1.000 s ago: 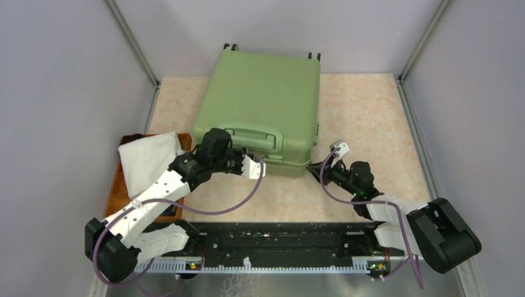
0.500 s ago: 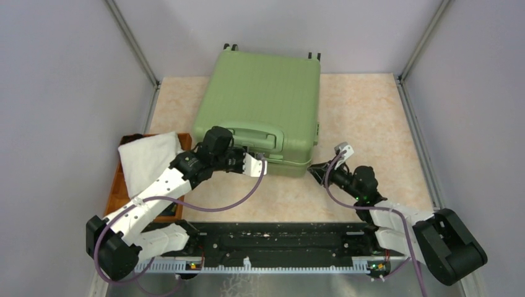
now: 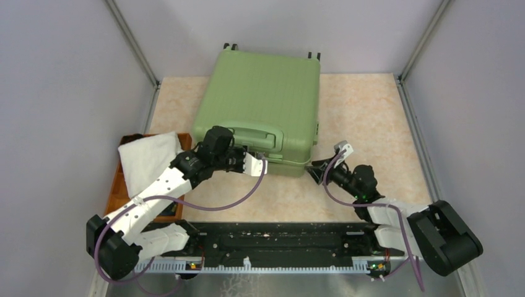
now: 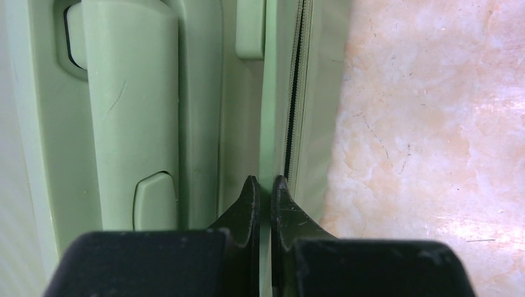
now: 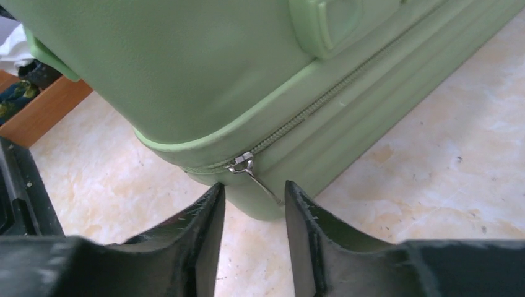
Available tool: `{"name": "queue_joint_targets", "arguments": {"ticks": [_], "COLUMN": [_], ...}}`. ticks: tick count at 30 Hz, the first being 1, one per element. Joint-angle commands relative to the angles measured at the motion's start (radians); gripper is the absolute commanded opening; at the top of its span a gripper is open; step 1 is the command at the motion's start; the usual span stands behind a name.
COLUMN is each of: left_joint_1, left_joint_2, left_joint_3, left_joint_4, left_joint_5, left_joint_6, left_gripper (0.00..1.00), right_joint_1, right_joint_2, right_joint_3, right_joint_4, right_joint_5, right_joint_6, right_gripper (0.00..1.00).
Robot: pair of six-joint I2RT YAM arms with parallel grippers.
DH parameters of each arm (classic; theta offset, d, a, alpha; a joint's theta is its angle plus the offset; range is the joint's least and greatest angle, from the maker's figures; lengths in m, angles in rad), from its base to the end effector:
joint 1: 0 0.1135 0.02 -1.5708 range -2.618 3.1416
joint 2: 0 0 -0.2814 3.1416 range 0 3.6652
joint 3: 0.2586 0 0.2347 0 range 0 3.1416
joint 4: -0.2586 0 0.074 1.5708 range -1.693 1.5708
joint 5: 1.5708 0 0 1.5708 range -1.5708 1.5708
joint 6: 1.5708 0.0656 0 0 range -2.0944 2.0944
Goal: Pack the luggage
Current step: Zip the luggage at the center of the board.
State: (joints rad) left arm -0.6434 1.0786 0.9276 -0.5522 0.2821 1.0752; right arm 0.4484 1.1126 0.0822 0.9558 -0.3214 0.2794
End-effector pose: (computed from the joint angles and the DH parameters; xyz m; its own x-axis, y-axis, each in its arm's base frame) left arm 0.1690 -0.1495 0.2981 0.4103 0.7484 -0.5211 0.8099 -0.0364 0.5854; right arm 0.1709 0.1052 0.1920 -0.2563 0.1671 -0.9521 -0.6497 0.6995 0.2976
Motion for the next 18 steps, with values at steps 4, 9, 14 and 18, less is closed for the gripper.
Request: {"name": "queue_joint_targets", "arguments": {"ticks": [4,9,14,18], "left_joint_1": [-0.001,-0.002,-0.008,-0.015], "left_joint_2": [-0.055,-0.048,-0.042,-0.027], "left_joint_3": [0.141,0.145,0.148,0.145], "left_joint_4": [0.365,0.366,0.373,0.399], "left_joint_5": [-0.037,-0.043,-0.043,-0.051], "left_joint_6": [0.064,0.057,0.039,0.020], "left_gripper": [0.00,0.00,0.00,0.00], "right_joint_1": [-0.002,-0.003,0.004,0.056], "right_joint_2": [0.074,-0.018,-0.159,-0.208], "right_joint_3": [0.066,0.021,-0.003,-0.010], "right_joint_4": [0.070,0.061,-0.064,-0.144], "right_joint_5": [-0.064,-0.030,0.000,0.033], "right_joint_6": [-0.029,0.004,0.021,0.013], "right_gripper": [0.05,0.00,0.00,0.00]}}
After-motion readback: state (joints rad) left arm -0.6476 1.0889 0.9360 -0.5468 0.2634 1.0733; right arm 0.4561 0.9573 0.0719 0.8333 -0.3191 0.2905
